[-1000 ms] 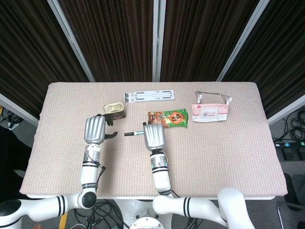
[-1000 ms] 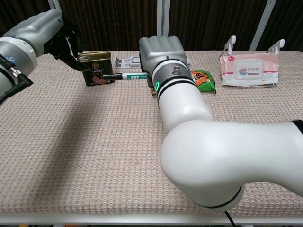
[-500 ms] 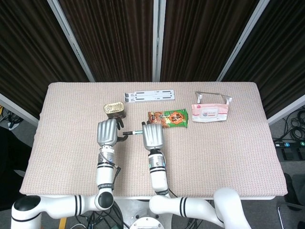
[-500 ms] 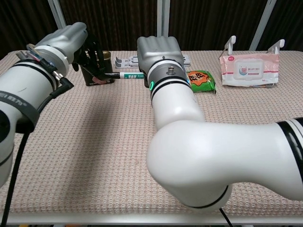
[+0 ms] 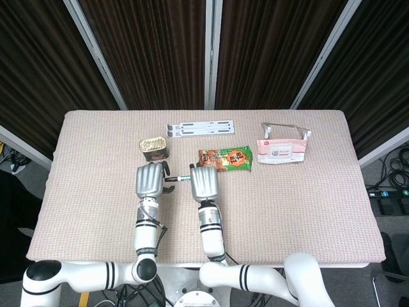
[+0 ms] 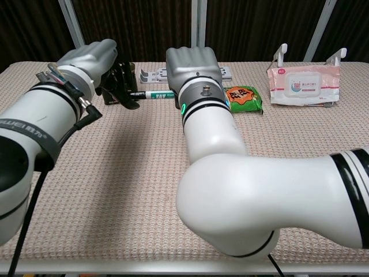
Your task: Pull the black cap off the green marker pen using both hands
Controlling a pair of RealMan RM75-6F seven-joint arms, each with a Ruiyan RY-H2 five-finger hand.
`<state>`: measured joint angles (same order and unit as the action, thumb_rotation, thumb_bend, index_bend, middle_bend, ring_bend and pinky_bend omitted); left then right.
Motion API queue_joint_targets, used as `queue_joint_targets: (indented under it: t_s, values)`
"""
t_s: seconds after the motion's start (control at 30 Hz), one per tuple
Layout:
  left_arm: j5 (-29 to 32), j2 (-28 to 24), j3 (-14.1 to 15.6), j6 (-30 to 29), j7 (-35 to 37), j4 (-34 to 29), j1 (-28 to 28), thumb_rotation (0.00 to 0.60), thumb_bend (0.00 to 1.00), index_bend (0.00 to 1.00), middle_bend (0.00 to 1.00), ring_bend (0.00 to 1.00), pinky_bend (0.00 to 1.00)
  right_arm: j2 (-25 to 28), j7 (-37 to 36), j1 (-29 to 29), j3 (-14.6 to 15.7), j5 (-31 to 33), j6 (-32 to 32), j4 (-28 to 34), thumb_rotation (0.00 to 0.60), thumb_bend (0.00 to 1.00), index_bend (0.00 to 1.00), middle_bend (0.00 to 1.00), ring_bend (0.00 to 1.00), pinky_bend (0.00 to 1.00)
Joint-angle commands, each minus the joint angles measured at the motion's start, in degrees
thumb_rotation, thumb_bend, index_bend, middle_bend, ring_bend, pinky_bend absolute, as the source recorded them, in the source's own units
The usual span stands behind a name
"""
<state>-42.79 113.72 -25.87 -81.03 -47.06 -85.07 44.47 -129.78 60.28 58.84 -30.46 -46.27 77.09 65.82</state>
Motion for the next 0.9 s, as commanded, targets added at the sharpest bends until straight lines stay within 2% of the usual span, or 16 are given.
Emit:
queue_joint_targets:
  t_s: [0.03, 0.9]
  values:
    - [0.91, -0.06, 0.17, -0.16, -1.73, 0.15, 0.53, 0.6, 0.09, 0.52, 0.52, 0.45, 0.56, -0.04, -0.06, -0.07, 0.03, -0.01, 0.02, 0.04, 0.6, 0.33, 0.6, 0.56, 0.74, 0.81]
    - [10.94, 0.75, -2.86, -2.79, -15.34, -0.1, 6.97, 0.6, 0.23, 0.53, 0.54, 0.46, 0.56, -0.22, -1.03, 1.95, 1.31, 1.89, 0.68, -2.16, 0.6, 0.33, 0.6, 0.56, 0.74, 0.81]
